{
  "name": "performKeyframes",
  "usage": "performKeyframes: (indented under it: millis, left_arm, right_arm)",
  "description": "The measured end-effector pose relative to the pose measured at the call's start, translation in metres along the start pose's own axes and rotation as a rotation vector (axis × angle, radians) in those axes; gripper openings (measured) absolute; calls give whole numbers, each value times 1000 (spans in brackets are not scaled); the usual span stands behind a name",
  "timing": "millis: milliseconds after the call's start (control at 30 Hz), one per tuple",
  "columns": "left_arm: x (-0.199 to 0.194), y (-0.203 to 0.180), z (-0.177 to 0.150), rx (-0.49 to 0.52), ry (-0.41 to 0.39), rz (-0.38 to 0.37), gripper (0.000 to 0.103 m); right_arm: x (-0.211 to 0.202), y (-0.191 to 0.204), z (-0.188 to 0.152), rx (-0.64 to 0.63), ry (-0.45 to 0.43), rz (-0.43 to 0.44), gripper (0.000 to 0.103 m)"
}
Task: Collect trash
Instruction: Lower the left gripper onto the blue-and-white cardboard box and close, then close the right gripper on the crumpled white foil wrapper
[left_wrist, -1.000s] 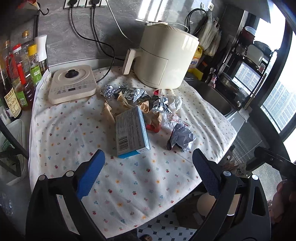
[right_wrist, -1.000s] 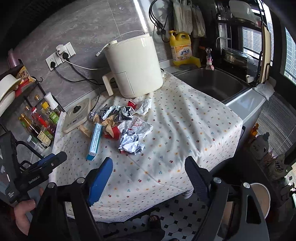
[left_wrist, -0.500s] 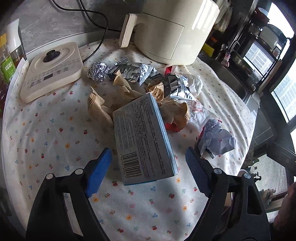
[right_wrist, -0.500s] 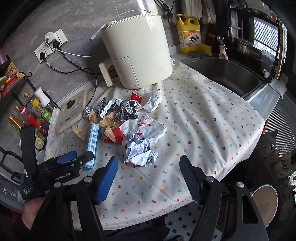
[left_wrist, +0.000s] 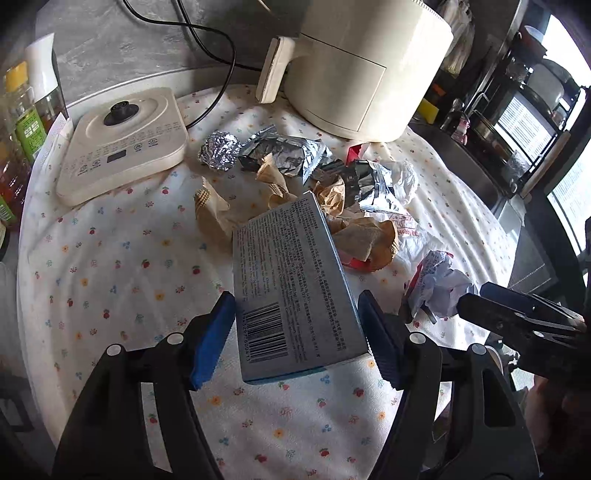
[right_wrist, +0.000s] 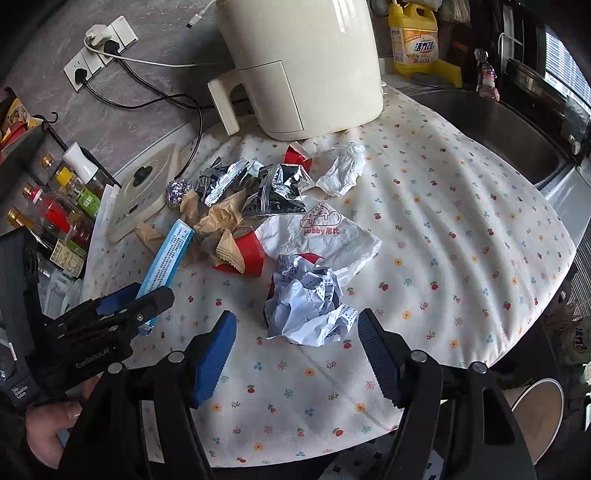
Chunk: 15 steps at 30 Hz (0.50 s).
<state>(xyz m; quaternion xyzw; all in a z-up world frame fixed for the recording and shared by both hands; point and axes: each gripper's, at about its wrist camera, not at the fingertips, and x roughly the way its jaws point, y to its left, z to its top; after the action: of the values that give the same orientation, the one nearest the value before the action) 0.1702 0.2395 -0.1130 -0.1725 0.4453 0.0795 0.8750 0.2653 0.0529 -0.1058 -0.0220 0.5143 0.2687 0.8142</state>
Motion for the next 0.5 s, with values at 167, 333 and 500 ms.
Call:
performKeyframes:
  millis: [167,333,500]
  left_arm:
    - [-19,12,-14,-98,-47,35,68]
    - [-38,12,-26,-172,-113,43,68]
    - [-54,-13,-27,-153,-156,48,68]
  right_arm:
    - [15,-6,3,-27,46,52,28]
    - [-15,-11,3,-66,-27,111,26]
    - [-55,-37,-1,-53,-92,123,26]
